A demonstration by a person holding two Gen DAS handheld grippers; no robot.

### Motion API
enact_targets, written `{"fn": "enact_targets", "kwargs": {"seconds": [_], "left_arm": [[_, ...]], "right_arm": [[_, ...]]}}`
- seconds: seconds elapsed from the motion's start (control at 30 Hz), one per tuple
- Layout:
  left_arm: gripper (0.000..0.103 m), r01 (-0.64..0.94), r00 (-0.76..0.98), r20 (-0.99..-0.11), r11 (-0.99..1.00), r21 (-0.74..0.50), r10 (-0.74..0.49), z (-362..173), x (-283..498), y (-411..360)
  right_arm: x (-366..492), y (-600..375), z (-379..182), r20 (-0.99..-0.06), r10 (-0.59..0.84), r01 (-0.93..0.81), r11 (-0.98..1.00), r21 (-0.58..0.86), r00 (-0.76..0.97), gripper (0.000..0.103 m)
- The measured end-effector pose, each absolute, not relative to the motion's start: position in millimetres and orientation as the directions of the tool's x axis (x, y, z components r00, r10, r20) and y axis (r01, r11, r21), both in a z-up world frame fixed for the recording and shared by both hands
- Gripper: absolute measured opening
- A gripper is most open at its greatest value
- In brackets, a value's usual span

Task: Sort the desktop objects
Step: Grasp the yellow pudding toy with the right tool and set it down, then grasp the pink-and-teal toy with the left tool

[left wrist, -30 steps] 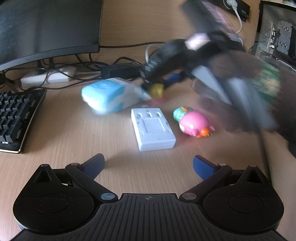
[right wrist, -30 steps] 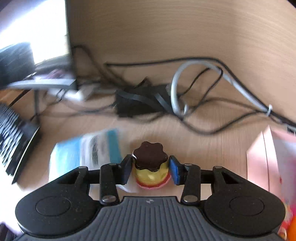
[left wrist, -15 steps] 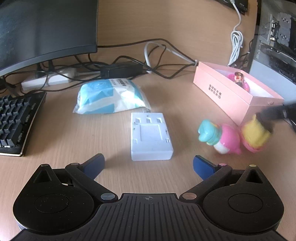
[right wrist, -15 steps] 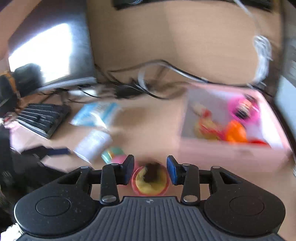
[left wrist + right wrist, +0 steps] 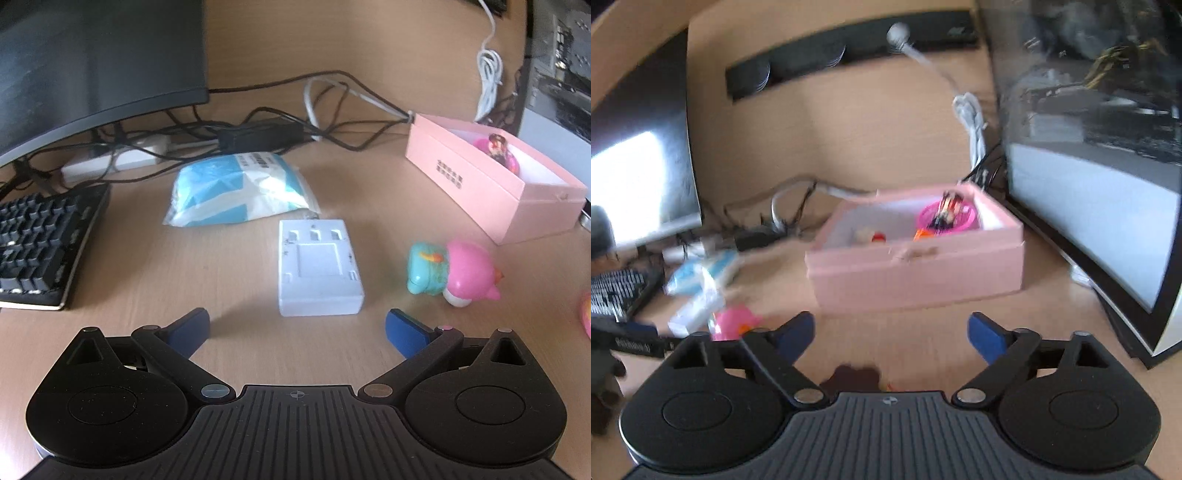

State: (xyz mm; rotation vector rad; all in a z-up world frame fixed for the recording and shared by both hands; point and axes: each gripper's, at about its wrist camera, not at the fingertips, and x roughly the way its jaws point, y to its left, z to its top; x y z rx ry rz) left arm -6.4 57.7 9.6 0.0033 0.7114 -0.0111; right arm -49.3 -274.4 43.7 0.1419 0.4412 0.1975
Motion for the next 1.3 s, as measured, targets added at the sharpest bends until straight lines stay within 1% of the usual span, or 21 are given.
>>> {"fn": "enact_targets", "kwargs": {"seconds": [0.03,0.1,0.2,0.27,0.33,0.47,0.53,0.63,0.67,0.7,0.73,0.77,0.8,0.9,0.97,1.07,1.13,1.17,1.23,1.3], "left_arm": [[0.103,0.006,0.773,-0.634,1.0,-0.005,-0.008,13,-11,57],[0.103,0.031,0.811,-0.583,0.999,-0.027,-0.041,22,-25,49],[0.103,0.129,0.825,-0.545,0.989,-0.074,-0.149,32,-36,28],[0.103,0.193,0.807,-0.556,0.979,-0.069,-0.198,33,-34,7],[0.103,0.232,0.787,-0.576,0.971,-0.056,-0.222,30,-27,-10],[0.103,0.206,0.771,-0.606,0.977,-0.054,-0.196,20,-3,-26],[0.103,0.178,0.75,-0.638,0.982,-0.062,-0.177,13,9,-28],[0.102,0.177,0.732,-0.658,0.982,-0.065,-0.176,9,16,-31],[0.1,0.177,0.732,-0.659,0.982,-0.059,-0.172,9,15,-32],[0.092,0.176,0.737,-0.656,0.983,-0.049,-0.164,9,14,-32],[0.081,0.175,0.742,-0.652,0.984,-0.038,-0.157,10,11,-33],[0.078,0.177,0.746,-0.649,0.984,-0.026,-0.152,10,10,-33],[0.072,0.179,0.748,-0.647,0.984,-0.02,-0.15,10,8,-33],[0.07,0.195,0.758,-0.636,0.981,0.005,-0.147,10,-2,-35],[0.07,0.227,0.752,-0.638,0.974,0.014,-0.167,10,-14,-39],[0.072,0.284,0.748,-0.633,0.958,0.031,-0.201,10,-38,-42],[0.09,0.31,0.735,-0.641,0.95,0.029,-0.22,9,-47,-41],[0.093,0.318,0.726,-0.648,0.948,0.021,-0.23,9,-50,-40],[0.094,0.323,0.719,-0.651,0.946,0.006,-0.241,8,-52,-39],[0.095,0.323,0.719,-0.649,0.946,-0.006,-0.25,8,-52,-37]], "right_arm": [[-51,-277,44,-0.394,0.206,-0.146,0.973,0.178,0.896,0.103],[-49,-280,42,-0.393,0.197,-0.139,0.975,0.172,0.898,0.103],[-43,-284,40,-0.411,0.206,-0.132,0.97,0.203,0.888,0.103],[-41,-283,40,-0.415,0.196,-0.119,0.972,0.204,0.888,0.103],[-44,-285,39,-0.401,0.197,-0.12,0.971,0.209,0.894,0.103],[-48,-287,39,-0.379,0.198,-0.12,0.968,0.219,0.904,0.103],[-48,-288,38,-0.381,0.198,-0.117,0.967,0.224,0.903,0.103],[-46,-289,38,-0.387,0.209,-0.122,0.964,0.236,0.898,0.103],[-46,-290,38,-0.39,0.211,-0.123,0.963,0.24,0.896,0.103],[-45,-290,38,-0.393,0.214,-0.123,0.962,0.244,0.894,0.103],[-44,-290,37,-0.396,0.217,-0.124,0.961,0.247,0.892,0.103],[-44,-290,37,-0.4,0.218,-0.123,0.961,0.249,0.89,0.103],[-43,-290,37,-0.403,0.22,-0.124,0.96,0.25,0.888,0.103],[-42,-289,37,-0.413,0.225,-0.129,0.96,0.247,0.883,0.103],[-42,-287,39,-0.432,0.226,-0.139,0.965,0.223,0.873,0.103],[-50,-280,42,-0.48,0.194,-0.168,0.981,0.097,0.856,0.103],[-57,-280,44,-0.539,0.209,-0.206,0.976,0.068,0.816,0.103],[-60,-281,43,-0.57,0.221,-0.217,0.973,0.076,0.791,0.103],[-65,-282,42,-0.641,0.238,-0.236,0.967,0.091,0.729,0.103],[-71,-283,39,-0.674,0.231,-0.234,0.968,0.089,0.701,0.103]]}}
